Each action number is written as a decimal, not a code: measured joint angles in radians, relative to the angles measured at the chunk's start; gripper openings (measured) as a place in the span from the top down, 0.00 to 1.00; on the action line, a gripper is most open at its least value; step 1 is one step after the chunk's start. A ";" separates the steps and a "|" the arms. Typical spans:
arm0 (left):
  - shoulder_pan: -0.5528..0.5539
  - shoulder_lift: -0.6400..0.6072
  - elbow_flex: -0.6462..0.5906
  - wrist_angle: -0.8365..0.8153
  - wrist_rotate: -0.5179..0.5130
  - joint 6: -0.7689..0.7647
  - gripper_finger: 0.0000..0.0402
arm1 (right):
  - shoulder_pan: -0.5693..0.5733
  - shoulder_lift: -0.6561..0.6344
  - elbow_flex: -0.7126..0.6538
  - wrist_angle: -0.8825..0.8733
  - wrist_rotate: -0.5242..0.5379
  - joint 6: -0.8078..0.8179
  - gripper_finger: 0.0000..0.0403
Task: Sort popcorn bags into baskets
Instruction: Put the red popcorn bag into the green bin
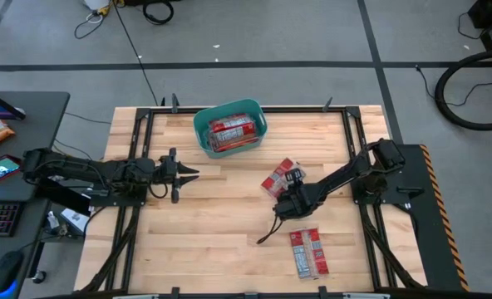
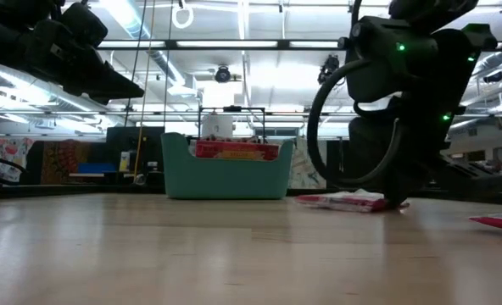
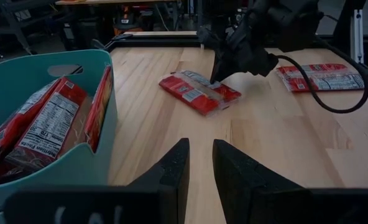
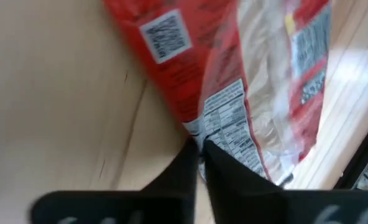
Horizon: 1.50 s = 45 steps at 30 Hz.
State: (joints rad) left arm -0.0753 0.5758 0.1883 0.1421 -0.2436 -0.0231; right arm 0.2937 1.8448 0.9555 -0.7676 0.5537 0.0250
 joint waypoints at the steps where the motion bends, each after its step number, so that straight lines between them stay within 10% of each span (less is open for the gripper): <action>1: 0.000 0.000 0.000 0.000 0.000 0.000 0.81 | 0.000 0.001 0.000 0.004 0.000 0.001 0.96; 30: 0.000 0.000 0.000 -0.001 0.000 0.000 0.81 | -0.028 0.003 0.552 -0.345 0.358 -0.069 1.00; 39: 0.000 0.000 0.000 -0.001 0.000 0.002 0.81 | -0.146 0.002 0.565 -0.235 -0.108 0.019 0.87; 45: 0.000 0.000 0.000 -0.001 0.000 0.000 0.81 | -0.178 0.002 0.460 -0.087 -0.205 -0.025 0.70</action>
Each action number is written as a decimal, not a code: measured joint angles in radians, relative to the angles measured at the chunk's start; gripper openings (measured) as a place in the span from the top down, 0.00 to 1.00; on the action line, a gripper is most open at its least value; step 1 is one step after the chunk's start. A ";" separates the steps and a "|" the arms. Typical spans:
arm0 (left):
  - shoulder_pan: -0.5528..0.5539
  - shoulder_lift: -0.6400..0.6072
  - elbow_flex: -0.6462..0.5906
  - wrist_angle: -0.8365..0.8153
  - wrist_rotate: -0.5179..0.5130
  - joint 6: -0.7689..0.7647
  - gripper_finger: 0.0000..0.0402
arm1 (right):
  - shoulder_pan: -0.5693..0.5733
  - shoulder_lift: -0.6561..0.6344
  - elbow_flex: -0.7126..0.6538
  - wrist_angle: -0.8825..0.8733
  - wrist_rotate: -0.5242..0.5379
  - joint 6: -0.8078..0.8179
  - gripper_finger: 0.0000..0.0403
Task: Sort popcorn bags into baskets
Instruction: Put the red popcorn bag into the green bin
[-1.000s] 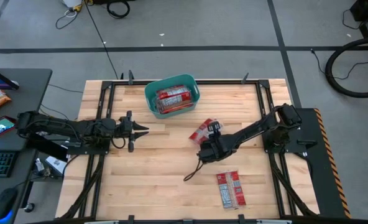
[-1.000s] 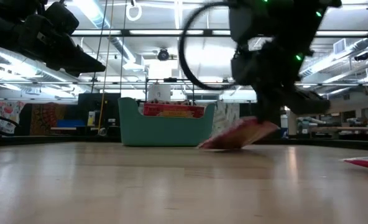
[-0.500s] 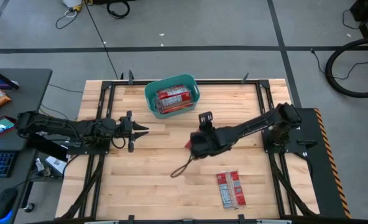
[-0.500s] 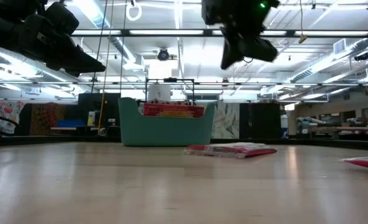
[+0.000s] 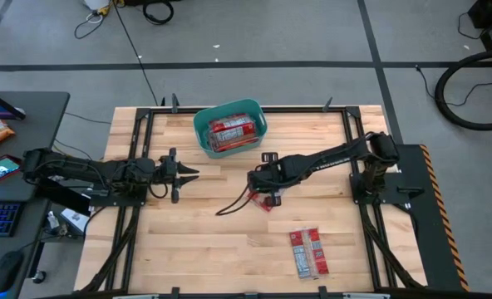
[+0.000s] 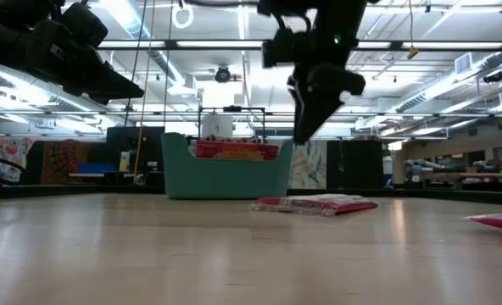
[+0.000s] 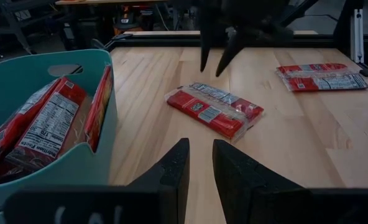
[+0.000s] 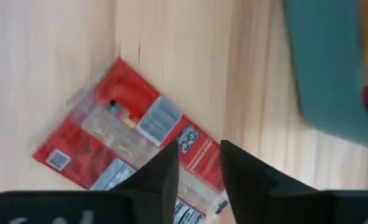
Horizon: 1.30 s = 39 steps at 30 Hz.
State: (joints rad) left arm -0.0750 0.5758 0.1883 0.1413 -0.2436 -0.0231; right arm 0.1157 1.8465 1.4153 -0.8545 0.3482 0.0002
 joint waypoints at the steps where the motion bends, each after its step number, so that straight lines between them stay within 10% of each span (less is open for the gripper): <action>1: 0.000 0.000 0.000 0.000 0.000 0.000 0.81 | -0.006 0.000 -0.014 0.001 -0.009 0.002 0.67; 10: 0.000 0.000 0.000 0.004 0.000 0.005 0.81 | -0.061 0.000 -0.072 0.062 -0.133 -0.033 0.51; 39: 0.000 0.000 0.000 0.018 0.000 0.008 0.81 | -0.135 0.000 -0.134 0.131 -0.264 -0.188 0.53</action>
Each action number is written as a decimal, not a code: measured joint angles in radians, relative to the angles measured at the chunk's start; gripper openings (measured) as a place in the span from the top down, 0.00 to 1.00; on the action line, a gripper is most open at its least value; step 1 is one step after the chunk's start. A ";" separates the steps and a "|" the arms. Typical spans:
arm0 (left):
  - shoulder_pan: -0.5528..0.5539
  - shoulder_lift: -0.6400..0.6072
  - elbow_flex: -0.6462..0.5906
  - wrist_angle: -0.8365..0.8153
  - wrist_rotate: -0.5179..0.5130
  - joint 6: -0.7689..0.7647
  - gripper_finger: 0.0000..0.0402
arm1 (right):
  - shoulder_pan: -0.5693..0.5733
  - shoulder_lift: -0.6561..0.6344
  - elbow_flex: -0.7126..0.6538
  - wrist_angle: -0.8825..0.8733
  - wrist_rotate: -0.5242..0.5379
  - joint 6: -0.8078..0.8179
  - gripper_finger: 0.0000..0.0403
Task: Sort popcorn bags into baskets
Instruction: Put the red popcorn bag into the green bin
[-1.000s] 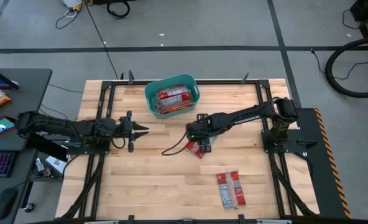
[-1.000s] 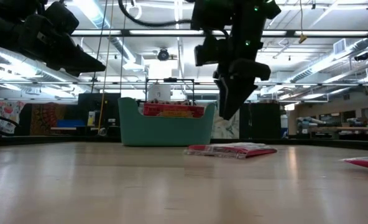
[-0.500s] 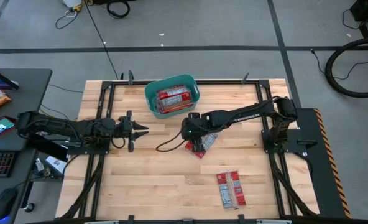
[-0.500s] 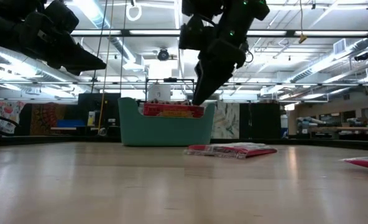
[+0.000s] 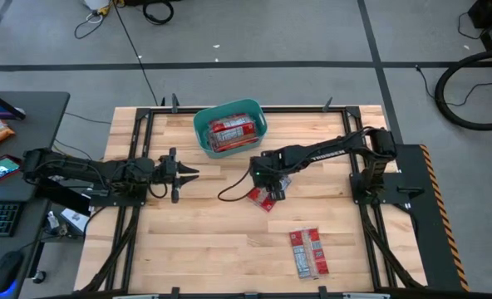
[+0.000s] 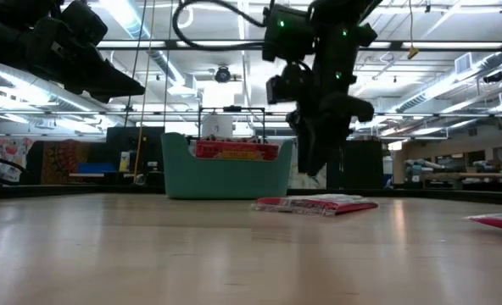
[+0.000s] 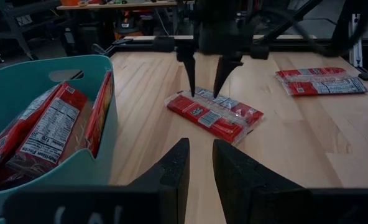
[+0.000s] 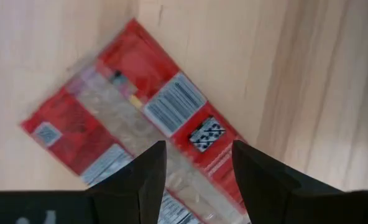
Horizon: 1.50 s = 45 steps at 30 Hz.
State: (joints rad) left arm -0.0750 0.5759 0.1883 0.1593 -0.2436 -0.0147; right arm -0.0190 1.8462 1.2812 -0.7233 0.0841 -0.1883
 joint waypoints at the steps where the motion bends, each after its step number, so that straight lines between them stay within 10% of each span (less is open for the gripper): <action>1: 0.000 0.000 0.000 0.000 0.000 0.000 0.81 | -0.005 0.000 -0.013 0.011 -0.003 -0.006 0.53; 11: 0.000 0.000 0.000 0.000 0.000 0.000 0.81 | -0.012 -0.004 -0.159 0.124 -0.037 -0.056 0.60; 22: 0.000 0.000 0.000 0.000 0.000 0.000 0.81 | -0.015 -0.004 -0.171 0.149 -0.055 -0.028 0.97; 45: 0.000 0.000 0.000 -0.008 0.000 0.000 0.81 | -0.011 0.003 0.143 -0.070 0.115 0.030 0.99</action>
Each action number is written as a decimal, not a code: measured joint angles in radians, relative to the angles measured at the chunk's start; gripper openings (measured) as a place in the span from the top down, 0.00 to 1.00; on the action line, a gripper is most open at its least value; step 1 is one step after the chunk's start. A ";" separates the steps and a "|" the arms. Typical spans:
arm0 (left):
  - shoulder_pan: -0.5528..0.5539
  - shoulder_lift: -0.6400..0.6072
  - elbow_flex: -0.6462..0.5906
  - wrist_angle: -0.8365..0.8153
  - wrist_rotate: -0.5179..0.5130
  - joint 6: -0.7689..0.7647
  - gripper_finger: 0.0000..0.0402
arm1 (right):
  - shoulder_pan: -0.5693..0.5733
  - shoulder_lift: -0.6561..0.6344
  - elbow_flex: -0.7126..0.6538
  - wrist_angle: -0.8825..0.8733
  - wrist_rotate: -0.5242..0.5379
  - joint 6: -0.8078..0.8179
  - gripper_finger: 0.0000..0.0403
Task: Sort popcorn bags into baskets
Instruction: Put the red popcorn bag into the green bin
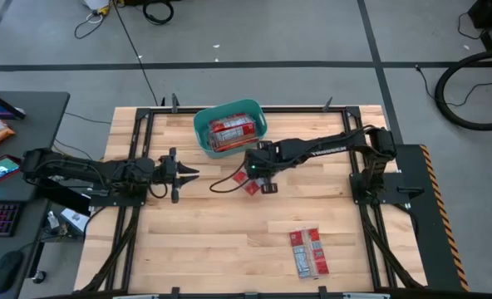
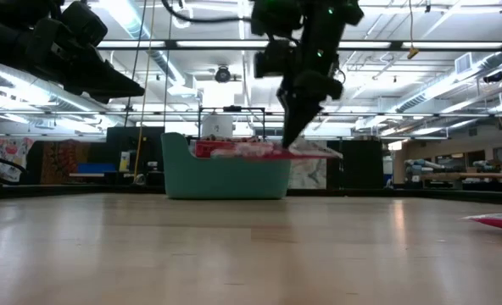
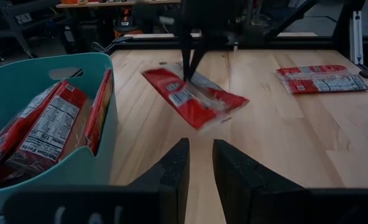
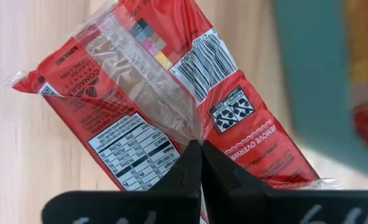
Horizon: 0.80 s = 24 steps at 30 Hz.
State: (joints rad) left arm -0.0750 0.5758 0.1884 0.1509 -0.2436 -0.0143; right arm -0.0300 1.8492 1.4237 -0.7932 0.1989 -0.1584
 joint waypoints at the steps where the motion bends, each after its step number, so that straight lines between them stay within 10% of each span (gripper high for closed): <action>1: 0.000 0.000 0.000 0.000 0.000 0.000 0.81 | 0.000 0.000 0.016 -0.003 0.009 -0.001 0.99; 14: 0.000 0.000 0.000 0.001 0.000 0.000 0.81 | -0.029 -0.002 0.230 -0.024 0.141 -0.093 0.99; 24: 0.000 0.000 0.000 0.003 0.000 0.000 0.81 | -0.174 -0.003 0.215 0.325 0.099 -0.218 0.98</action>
State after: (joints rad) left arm -0.0753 0.5760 0.1883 0.1539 -0.2436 -0.0147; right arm -0.2038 1.8465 1.6387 -0.4679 0.2978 -0.3761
